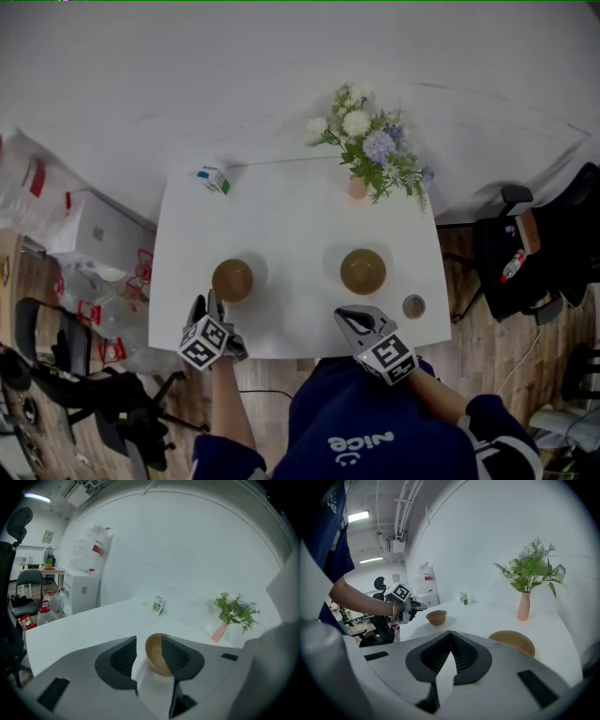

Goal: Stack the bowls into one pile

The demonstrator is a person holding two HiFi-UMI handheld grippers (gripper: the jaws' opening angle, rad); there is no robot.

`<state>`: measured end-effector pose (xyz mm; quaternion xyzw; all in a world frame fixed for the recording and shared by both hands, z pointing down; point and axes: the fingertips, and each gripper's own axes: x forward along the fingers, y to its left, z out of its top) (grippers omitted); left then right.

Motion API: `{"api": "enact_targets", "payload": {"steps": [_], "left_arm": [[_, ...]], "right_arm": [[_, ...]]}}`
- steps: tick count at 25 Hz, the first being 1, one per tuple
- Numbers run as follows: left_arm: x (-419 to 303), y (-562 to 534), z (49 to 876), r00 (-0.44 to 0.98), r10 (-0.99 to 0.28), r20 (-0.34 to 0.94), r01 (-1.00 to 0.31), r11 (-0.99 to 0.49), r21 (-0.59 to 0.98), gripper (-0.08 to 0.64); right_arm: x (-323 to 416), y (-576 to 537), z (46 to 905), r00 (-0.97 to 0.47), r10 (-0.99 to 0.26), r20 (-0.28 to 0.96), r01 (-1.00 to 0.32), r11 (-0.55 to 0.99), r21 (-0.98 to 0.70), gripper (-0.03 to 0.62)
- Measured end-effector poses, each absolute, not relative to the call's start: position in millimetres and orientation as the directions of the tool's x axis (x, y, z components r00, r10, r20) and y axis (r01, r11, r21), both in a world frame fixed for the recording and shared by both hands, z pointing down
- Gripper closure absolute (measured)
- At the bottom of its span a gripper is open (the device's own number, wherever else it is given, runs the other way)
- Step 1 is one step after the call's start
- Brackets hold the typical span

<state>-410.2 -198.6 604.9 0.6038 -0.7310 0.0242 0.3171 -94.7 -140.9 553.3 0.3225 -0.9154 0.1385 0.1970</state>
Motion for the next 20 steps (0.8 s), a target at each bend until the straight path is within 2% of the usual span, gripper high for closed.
{"api": "enact_targets", "payload": {"steps": [4, 9, 16, 18, 20], "left_arm": [[-411, -210, 624, -0.032, -0.842, 0.539, -0.9, 0.259, 0.351, 0.397], [-412, -219, 646, -0.046, -0.788, 0.614, -0.923, 0.269, 0.276, 0.399], [-406, -227, 661, -0.02, -0.756, 0.654, -0.908, 0.288, 0.305, 0.404], [-406, -228, 659, -0.028, -0.761, 0.648, -0.904, 0.297, 0.309, 0.428], [-407, -229, 658, -0.047, -0.762, 0.646, -0.903, 0.308, 0.299, 0.496]], "right_arm": [[-89, -142, 555, -0.695, -0.551, 0.461, -0.665, 0.737, -0.121, 0.569], [-80, -145, 557, -0.663, -0.575, 0.479, -0.693, 0.714, -0.102, 0.569], [-72, -150, 559, -0.637, -0.596, 0.489, -0.715, 0.694, -0.087, 0.569], [-71, -151, 560, -0.634, -0.597, 0.492, -0.716, 0.693, -0.082, 0.569], [-71, -152, 560, -0.633, -0.597, 0.493, -0.717, 0.693, -0.08, 0.569]]}}
